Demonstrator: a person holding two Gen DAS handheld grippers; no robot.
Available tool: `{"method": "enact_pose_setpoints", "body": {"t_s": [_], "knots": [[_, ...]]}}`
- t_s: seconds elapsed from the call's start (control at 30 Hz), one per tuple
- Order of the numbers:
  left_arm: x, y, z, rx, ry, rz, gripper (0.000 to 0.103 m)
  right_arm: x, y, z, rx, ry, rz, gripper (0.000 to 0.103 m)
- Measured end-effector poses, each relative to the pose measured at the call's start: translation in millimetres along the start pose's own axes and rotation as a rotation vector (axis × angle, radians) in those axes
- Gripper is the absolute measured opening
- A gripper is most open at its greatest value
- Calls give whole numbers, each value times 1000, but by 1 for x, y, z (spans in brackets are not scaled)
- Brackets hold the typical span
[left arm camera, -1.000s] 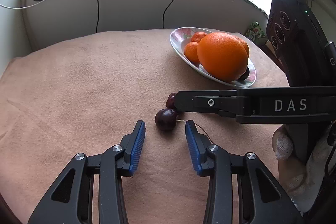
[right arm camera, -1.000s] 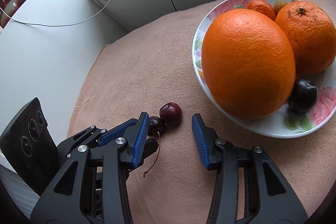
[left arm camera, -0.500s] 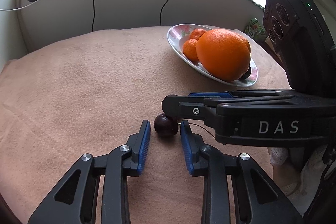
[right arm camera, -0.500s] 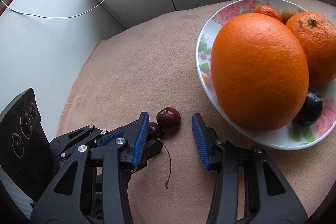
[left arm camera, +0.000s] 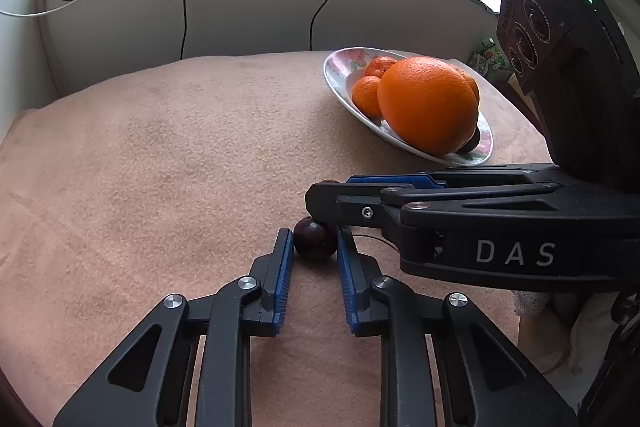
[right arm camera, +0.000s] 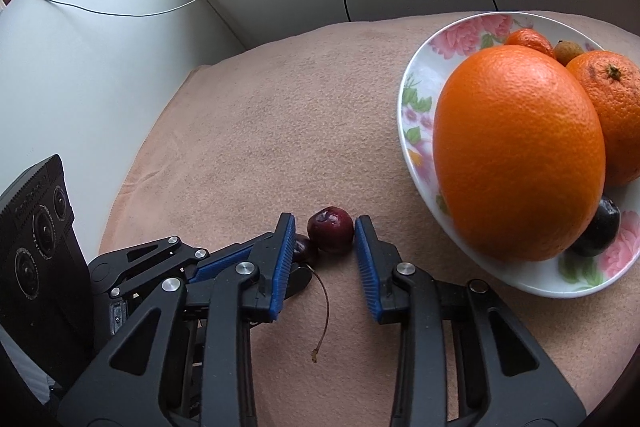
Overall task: Organize fruits
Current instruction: 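Close the right gripper on the cherry while the left gripper grasps the other cherry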
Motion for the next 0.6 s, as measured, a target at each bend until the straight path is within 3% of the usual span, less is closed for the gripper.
{"method": "enact_pose_setpoints", "body": {"t_s": [0.13,0.17,0.3,0.6], "knots": [[0,0,-2,3,5,2,20,3,0,0,-1,6,-6,30],[0,0,-3,5,6,2,20,3,1,0,-6,10,-5,25],[-6,-1,-5,0,7,-2,20,1,1,2,23,-3,5,25],[-11,-1,-11,11,10,4,20,1,-8,10,-12,-34,-74,26]]}}
Point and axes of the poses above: each gripper's, at about its wrist camera, not at the fingertips, and z roughly the way its jaws point, y to its right, x to its top, the point moved 9 cm from there along z, roughly the way its jaws point, and after that the axes turned 5 degrees about -z, right-handed, at the moved point
